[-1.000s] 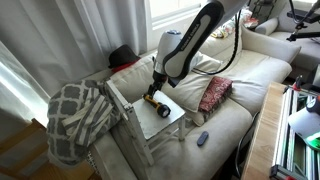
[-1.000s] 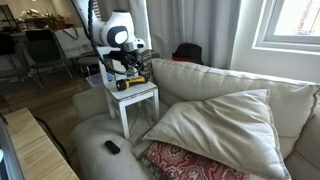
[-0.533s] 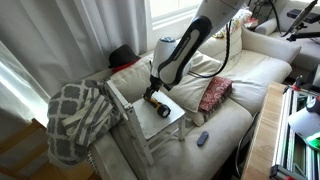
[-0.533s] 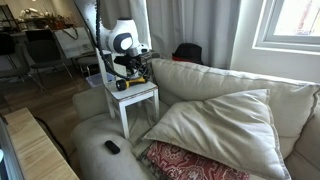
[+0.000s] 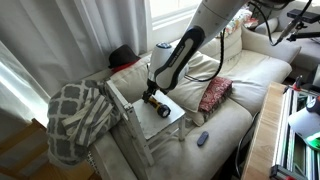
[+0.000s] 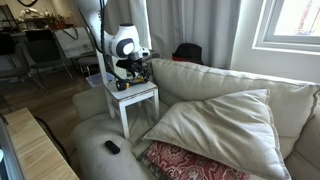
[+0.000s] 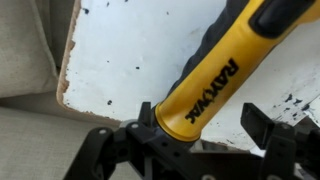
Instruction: Turn off the torch, then put the torch upright
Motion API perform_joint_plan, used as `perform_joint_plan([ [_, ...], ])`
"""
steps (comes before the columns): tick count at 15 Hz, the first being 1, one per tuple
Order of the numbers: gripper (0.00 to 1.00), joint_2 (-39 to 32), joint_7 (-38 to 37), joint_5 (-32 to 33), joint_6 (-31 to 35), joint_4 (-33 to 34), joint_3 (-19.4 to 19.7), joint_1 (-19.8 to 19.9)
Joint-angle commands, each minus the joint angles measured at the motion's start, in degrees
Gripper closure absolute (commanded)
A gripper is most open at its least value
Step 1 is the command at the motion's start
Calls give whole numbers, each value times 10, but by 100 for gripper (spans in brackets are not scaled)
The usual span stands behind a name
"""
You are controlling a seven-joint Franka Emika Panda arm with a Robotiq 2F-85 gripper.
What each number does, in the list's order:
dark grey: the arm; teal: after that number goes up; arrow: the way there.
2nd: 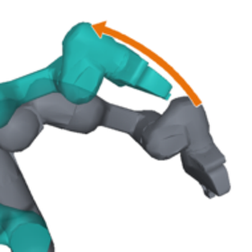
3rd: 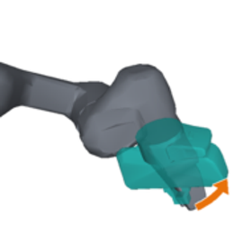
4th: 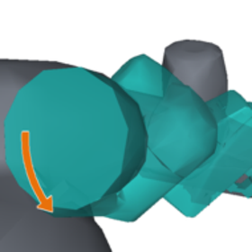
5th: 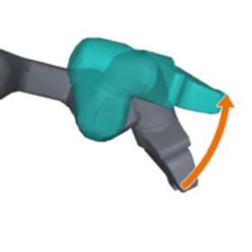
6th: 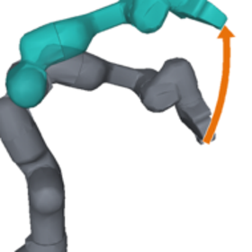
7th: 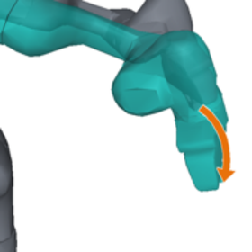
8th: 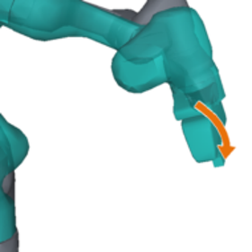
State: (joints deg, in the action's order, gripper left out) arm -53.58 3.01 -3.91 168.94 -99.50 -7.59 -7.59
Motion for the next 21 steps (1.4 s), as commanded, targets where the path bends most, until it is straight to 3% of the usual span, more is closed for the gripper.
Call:
perform_joint_plan([
  [1,0,-29,-9,15,-3,33,8,-9],
  [3,29,-36,-4,15,-8,41,2,-4],
  [4,29,-39,-6,14,-10,44,3,-4],
  [8,60,-44,4,14,-12,48,-5,9],
  [11,63,-43,19,13,-8,47,-24,25],
  [18,63,-31,226,27,1,-7,-213,190],
  [21,63,-31,276,38,-3,-30,-240,224],
])
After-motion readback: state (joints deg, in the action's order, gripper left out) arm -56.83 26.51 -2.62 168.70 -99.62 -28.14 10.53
